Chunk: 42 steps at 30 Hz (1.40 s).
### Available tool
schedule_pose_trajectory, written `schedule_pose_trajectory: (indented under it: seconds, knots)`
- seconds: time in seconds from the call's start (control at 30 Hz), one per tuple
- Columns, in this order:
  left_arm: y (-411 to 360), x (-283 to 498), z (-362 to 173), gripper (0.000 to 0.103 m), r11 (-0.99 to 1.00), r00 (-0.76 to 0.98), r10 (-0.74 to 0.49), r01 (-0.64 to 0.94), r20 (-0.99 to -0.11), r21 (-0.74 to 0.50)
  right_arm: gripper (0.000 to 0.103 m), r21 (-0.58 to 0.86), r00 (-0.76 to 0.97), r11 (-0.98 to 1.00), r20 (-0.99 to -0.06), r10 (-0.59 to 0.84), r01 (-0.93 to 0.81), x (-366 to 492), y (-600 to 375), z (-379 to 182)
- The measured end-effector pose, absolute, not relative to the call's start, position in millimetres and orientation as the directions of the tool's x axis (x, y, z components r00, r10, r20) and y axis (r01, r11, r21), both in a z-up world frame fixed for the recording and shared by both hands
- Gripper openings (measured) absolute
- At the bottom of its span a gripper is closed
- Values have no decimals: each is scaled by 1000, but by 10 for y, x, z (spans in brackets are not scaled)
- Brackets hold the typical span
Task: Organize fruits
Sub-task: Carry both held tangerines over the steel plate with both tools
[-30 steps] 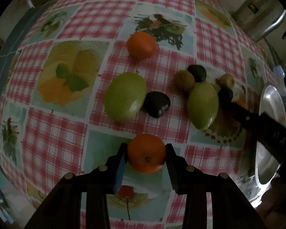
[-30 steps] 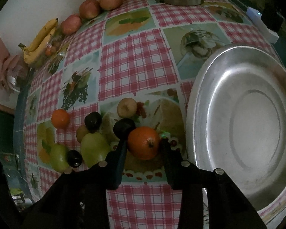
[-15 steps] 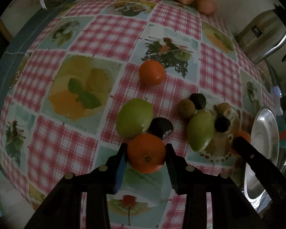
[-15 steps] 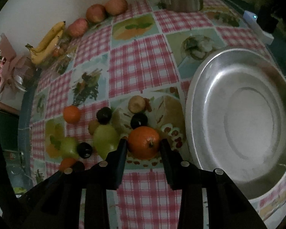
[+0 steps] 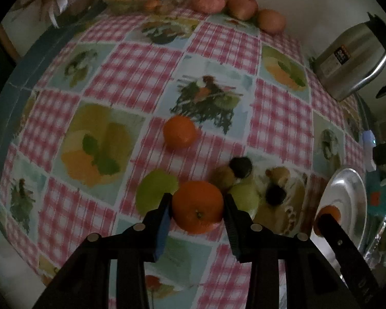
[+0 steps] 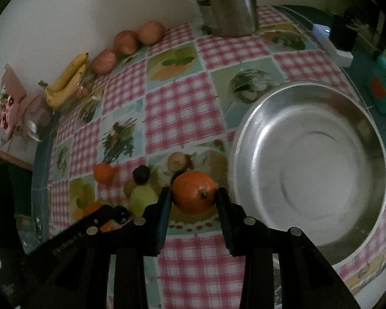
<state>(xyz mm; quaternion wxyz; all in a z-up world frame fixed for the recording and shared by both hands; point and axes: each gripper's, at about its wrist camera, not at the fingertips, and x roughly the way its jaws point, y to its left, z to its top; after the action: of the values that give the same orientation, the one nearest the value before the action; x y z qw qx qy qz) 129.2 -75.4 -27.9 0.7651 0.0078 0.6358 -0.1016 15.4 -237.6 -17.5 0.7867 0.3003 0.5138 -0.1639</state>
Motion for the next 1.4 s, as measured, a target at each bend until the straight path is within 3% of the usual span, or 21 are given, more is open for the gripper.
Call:
schedule_pose_trajectory:
  seconds: [0.33, 0.87, 1.4]
  knots:
    - [-1105, 1123, -149, 41, 956, 195, -207, 250, -959, -156, 37, 271, 395, 700, -918, -17, 660, -44, -2815, -210]
    - [-2299, 516, -72, 42, 803, 173, -328, 570, -929, -178, 37, 144, 270, 476, -940, -209, 868, -737, -3651, -235]
    - [-2492, 266, -387, 42, 745, 148, -343, 645, -927, -173, 37, 115, 216, 435, -958, -191, 893, -806, -3733, -394]
